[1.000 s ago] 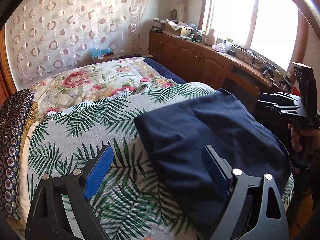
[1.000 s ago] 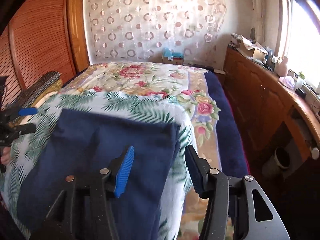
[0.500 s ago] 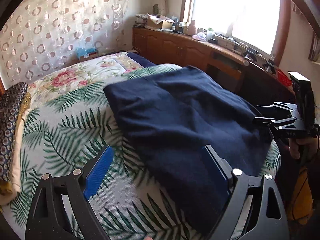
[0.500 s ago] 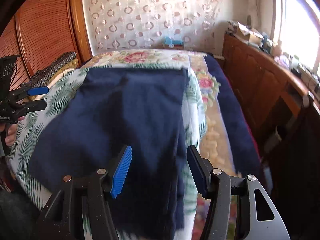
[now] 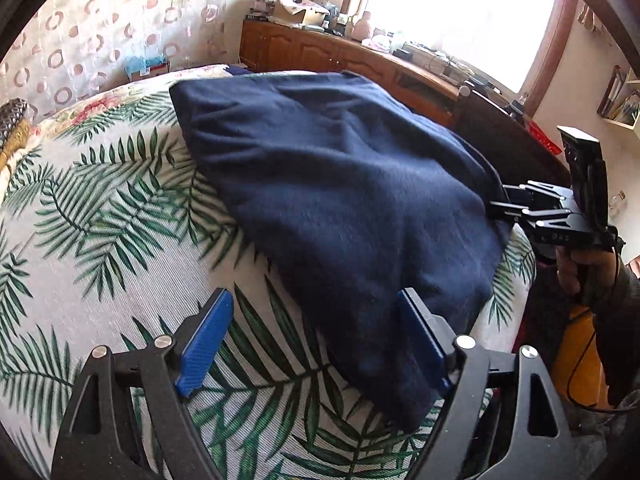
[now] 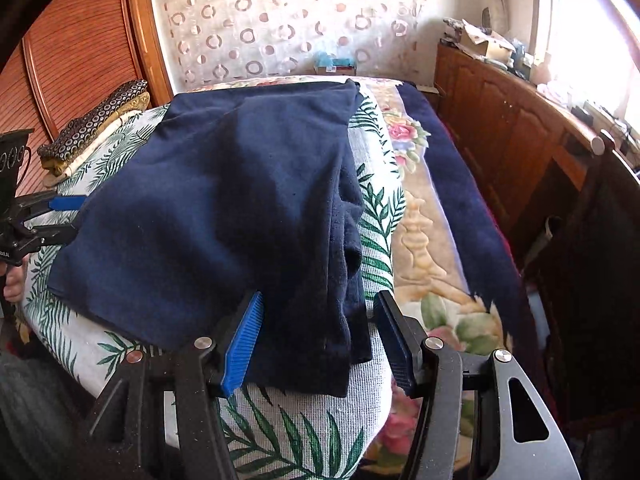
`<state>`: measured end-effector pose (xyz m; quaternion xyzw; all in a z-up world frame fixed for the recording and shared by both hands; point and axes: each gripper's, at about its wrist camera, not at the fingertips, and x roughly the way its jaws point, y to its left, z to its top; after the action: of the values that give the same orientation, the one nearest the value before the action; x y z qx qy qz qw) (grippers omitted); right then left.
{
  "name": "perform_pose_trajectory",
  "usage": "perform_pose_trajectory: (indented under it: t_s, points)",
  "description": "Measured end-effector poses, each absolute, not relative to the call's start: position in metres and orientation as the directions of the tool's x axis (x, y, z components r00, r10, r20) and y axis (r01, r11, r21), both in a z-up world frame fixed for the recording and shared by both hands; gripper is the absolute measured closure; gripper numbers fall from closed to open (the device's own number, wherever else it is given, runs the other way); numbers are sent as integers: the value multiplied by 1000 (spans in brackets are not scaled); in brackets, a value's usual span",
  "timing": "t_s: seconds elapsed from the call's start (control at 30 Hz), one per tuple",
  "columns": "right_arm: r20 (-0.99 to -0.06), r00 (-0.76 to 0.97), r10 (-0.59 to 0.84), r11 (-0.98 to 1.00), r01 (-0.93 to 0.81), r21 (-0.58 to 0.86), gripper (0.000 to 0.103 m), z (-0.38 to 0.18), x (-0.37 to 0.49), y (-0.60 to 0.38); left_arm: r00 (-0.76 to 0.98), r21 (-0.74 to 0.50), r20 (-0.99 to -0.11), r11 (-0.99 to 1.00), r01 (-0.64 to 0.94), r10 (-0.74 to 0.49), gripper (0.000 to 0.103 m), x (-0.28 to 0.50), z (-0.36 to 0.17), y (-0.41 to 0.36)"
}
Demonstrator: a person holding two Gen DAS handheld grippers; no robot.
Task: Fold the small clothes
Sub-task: 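Grasp the folded navy shirt's edge with both grippers and lift it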
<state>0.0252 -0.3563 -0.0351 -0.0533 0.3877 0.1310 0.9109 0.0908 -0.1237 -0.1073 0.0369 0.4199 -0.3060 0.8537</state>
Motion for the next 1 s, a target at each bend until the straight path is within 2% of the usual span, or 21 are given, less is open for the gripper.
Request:
perform_pose_trajectory:
  t_s: [0.03,0.07,0.23,0.33,0.37,0.4,0.53,0.57,0.6,0.8,1.0]
  points:
    - [-719,666,198,959,-283,2,45,-38,23,-355,468,-178,-741,813,555,-481,22,89,-108,-125]
    - [-718,666,200,958,-287,1,50,-41,22,-354,470,-173,-742,814,555,-479,23,89,-108,-126]
    - [-719,661,216,950,-313,-1,65,-46,15,-352,449,-201,-740,801,563,-501,41,85,-106,-128]
    - [-718,650,249,944,-330,29,81,-48,13,-356,429,-230,-736,789,569,-524,52,83,-106,-126]
    - [-716,646,263,942,-334,44,90,-48,13,-357,427,-237,-734,789,567,-528,53,82,-106,-126]
    - [-713,647,270,942,-332,55,92,-48,12,-357,430,-236,-734,791,565,-526,54,82,-106,-126]
    - [-689,654,312,935,-341,100,95,-46,11,-363,397,-259,-737,771,582,-547,79,79,-105,-130]
    - [-679,659,324,932,-344,110,95,-43,8,-365,399,-253,-738,771,584,-544,81,78,-104,-131]
    - [-667,666,335,930,-346,122,95,-41,6,-367,402,-250,-735,770,587,-546,88,78,-101,-130]
    - [-559,729,395,915,-365,172,95,-9,0,-376,460,-287,-651,757,587,-604,90,81,-62,-122]
    - [-474,781,406,912,-380,155,96,22,23,-375,525,-314,-572,760,570,-630,90,113,-24,-115]
